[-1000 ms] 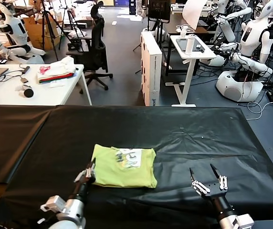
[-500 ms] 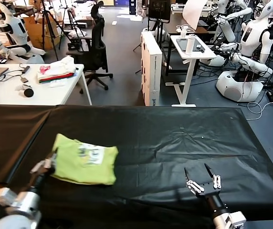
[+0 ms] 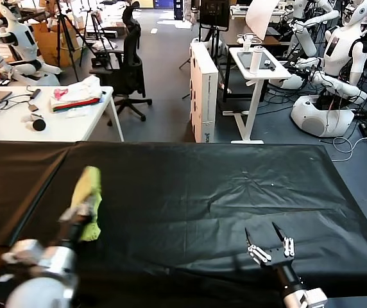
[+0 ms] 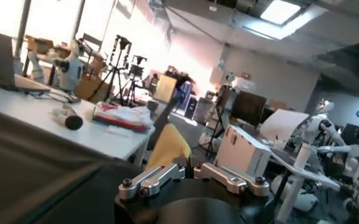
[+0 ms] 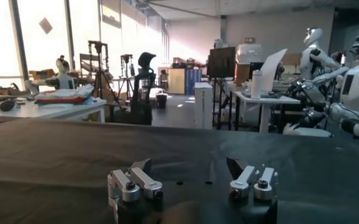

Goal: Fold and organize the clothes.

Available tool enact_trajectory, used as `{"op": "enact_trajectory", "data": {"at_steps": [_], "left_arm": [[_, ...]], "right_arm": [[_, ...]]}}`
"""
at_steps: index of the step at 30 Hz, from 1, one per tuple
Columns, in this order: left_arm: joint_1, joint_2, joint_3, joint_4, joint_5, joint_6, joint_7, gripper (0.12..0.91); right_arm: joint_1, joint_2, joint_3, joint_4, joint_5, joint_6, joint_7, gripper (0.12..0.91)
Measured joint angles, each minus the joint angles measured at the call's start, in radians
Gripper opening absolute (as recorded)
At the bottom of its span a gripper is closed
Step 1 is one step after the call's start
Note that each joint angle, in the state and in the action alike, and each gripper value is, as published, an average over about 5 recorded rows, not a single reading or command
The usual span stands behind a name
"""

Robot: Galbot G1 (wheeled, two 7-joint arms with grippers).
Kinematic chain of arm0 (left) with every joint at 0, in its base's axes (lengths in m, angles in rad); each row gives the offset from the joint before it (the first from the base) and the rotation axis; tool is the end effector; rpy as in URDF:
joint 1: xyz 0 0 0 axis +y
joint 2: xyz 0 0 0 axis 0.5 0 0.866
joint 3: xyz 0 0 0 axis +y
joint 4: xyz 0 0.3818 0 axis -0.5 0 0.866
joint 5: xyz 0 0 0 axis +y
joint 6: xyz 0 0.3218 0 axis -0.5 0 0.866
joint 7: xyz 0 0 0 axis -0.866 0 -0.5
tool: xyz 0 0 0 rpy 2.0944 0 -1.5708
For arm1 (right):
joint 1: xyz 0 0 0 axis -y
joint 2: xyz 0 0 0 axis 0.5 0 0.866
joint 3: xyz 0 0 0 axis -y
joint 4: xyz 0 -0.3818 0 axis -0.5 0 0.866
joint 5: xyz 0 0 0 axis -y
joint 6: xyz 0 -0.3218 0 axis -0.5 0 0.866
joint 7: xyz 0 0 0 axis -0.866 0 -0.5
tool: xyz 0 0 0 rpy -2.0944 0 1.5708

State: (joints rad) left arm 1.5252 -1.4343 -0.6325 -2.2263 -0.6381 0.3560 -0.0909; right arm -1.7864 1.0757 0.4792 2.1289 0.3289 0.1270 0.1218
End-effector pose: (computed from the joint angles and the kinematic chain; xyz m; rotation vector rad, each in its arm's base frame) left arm 0.1423 0.0527 -0.2766 -0.0480 -2.8839 0.6464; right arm 0.0723 -0.0898 -0.3254 0.2683 -3.0183 0.0480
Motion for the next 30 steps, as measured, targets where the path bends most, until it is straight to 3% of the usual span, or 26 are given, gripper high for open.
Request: {"op": "enact_trajectory", "data": {"at_steps": [7,13,16,20,24,27,30], "left_arm": [[-0.06,-0.157,0.281,0.191,0.069,-0.024,-0.013,0.177],[-0.079,-0.172,0.369,0.304,0.112,-0.027,0.007,0.192],[-0.082,-0.172,0.383,0.309,0.141,-0.028,0.038,0.307],[-0.085,-0.171,0.394,0.299,0.198,-0.038,0.08,0.56],[-0.081,-0.172,0.396,0.257,0.256,-0.079,0.12,0.791],[-0.074,-0.175,0.383,0.22,0.293,-0.123,0.152,0.887],[-0.072,-0.176,0.354,0.181,0.33,-0.176,0.18,0.904]], "right_arm": [[-0.004,0.016,-0.017,0.002,-0.031,-0.018,-0.003,0.907],[0.029,0.002,-0.057,0.009,-0.024,-0.102,-0.014,0.907],[0.058,-0.014,-0.088,0.01,0.014,-0.156,-0.026,0.907],[0.12,-0.045,-0.143,0.02,0.118,-0.235,-0.034,0.907],[0.202,-0.077,-0.198,0.03,0.275,-0.331,-0.019,0.907],[0.273,-0.093,-0.235,0.03,0.393,-0.396,0.009,0.907],[0.343,-0.096,-0.273,0.02,0.485,-0.435,0.042,0.907]]}}
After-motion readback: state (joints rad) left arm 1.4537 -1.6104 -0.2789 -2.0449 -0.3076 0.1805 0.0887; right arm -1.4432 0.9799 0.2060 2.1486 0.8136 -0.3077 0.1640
